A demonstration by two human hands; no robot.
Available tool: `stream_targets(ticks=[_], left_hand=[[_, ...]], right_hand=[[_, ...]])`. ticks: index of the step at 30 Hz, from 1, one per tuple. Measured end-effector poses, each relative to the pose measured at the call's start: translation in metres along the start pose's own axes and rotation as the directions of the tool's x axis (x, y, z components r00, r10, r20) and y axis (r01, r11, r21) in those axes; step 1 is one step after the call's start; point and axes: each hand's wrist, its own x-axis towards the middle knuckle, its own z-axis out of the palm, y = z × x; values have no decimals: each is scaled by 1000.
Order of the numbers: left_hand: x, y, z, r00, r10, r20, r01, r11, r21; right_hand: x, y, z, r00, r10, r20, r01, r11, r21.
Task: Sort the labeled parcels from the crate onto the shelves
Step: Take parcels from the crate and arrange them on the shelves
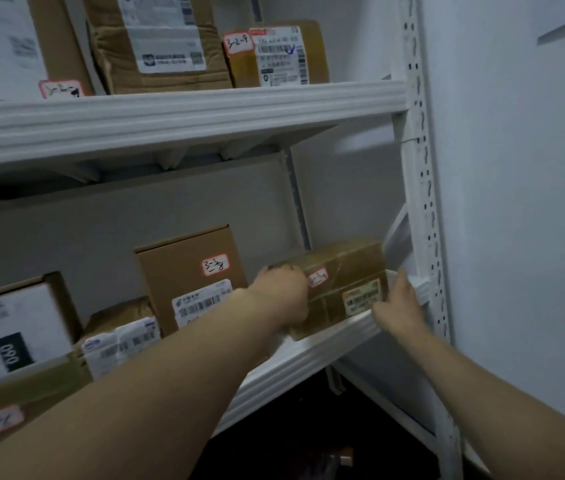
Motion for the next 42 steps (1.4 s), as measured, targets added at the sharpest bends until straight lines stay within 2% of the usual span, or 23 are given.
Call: stream_targets(ticks=[3,8,11,22,28,31,34,38,42], left_hand=[[-6,2,-6,1000,3,15,-4,998,68],[-11,2,-12,999,1,45,-13,963,267],[-14,2,-12,999,15,43,-30,932,362],[-22,-5,-13,999,37,22,-43,882,469],[-26,-11,-8,996,91,-17,-68,846,529],[-33,-14,-7,984,154,-83,-85,834,545],[-44,-19,-7,943,270,-194,-142,855,499],[-56,-32,-9,908,311,-280,-186,900,395],[-54,-45,-23,840,373,-394,-218,897,384]], right_hand=[[5,-3,-1,989,83,120,-76,995,-62],[-2,-10,4,989,30,142,-15,994,-107],[-5,-11,11,987,49,150,-23,984,-175],[-14,-16,21,982,18,186,32,964,-265],[-19,-16,21,980,50,194,-5,974,-228],[-29,-18,23,991,41,125,-22,989,-149],[-44,-26,23,997,-56,-58,48,991,-126],[-58,-52,19,958,-205,-199,201,979,-39],[-59,-86,6,900,-327,-289,333,943,-31]])
